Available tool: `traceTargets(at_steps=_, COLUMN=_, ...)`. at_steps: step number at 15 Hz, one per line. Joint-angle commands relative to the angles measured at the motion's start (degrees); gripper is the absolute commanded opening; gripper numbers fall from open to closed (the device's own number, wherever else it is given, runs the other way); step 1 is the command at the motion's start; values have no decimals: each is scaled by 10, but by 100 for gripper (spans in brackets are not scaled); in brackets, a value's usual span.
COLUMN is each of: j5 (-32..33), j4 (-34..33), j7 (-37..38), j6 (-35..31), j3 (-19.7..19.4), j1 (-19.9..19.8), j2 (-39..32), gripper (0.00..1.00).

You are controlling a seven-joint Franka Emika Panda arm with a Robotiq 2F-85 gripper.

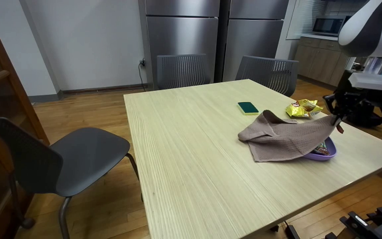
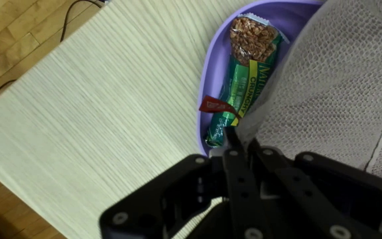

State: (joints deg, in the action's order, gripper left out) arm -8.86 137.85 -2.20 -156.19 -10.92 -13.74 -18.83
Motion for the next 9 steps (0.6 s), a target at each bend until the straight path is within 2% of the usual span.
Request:
traceTargets(at_steps=1, j5=28, j4=36, j7=-2, j6=-4, j3=-15, j1=-2, j2=34, gripper=1)
traceTargets(at_steps=9, j5=91, j4=53, j7=19, j6=-7, j3=-48, j1=10, j2=26, gripper=1)
